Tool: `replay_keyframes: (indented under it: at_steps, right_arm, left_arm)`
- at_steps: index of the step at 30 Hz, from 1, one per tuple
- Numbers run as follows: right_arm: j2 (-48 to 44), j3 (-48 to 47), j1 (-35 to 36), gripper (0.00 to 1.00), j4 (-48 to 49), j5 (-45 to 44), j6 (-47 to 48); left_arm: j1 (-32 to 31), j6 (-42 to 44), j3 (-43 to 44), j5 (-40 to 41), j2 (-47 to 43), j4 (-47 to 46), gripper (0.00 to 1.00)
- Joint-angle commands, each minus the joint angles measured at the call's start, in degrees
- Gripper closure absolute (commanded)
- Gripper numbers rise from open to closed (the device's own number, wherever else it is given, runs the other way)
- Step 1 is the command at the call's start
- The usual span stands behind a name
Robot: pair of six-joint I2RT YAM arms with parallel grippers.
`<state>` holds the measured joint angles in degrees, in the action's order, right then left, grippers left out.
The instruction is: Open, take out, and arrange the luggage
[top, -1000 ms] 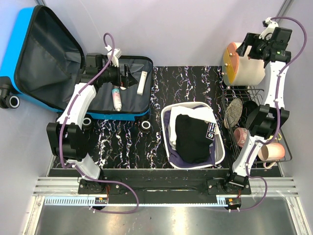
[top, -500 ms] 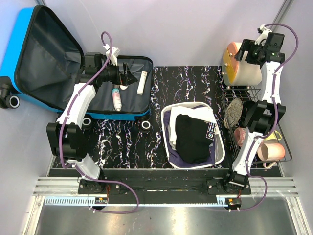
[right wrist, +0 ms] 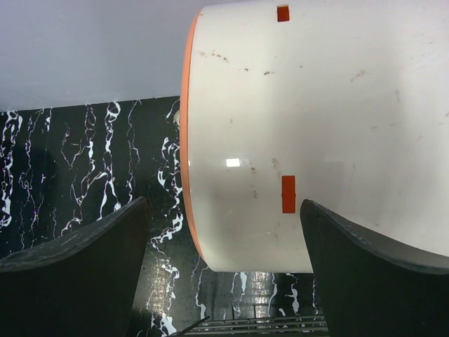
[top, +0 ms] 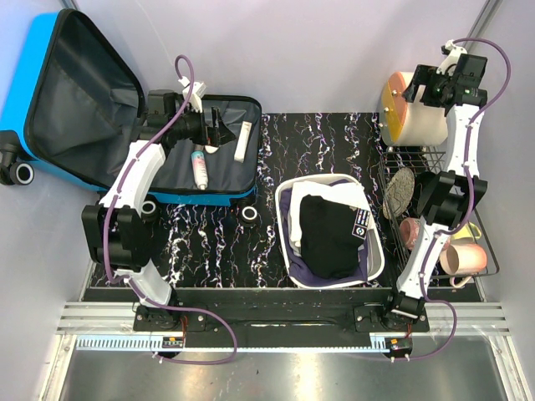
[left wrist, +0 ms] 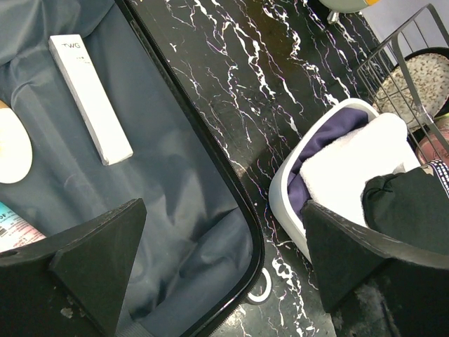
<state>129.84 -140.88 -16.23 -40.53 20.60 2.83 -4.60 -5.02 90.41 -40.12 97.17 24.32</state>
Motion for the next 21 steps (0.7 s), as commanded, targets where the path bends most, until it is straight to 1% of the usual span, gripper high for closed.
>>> replay_keyframes:
  at_steps: [1, 10, 18, 21]
  right_arm:
    - [0.77, -2.30, 0.41, 0.04, 1.60, 1.90, -1.24]
    - [1.11, -2.21, 1.81, 0.04, 2.21, 2.60, -0.99]
    - [1.73, -2.56, 2.87, 0.04, 1.86, -0.21, 1.03]
    - [1.91, -2.47, 3.57, 0.04, 1.51, -3.28, 2.88]
  left_arm:
    - [0.21, 0.18, 2.93, -0.93, 0.22, -2.17, 0.01]
    - [0.47, 0.62, 2.05, -0.93, -0.05, -1.90, 0.01]
    - [0.64, 0.62, 1.70, -0.49, -0.40, -1.90, 0.01]
    - [0.64, 0.71, 1.96, -0.40, -0.22, -1.90, 0.01]
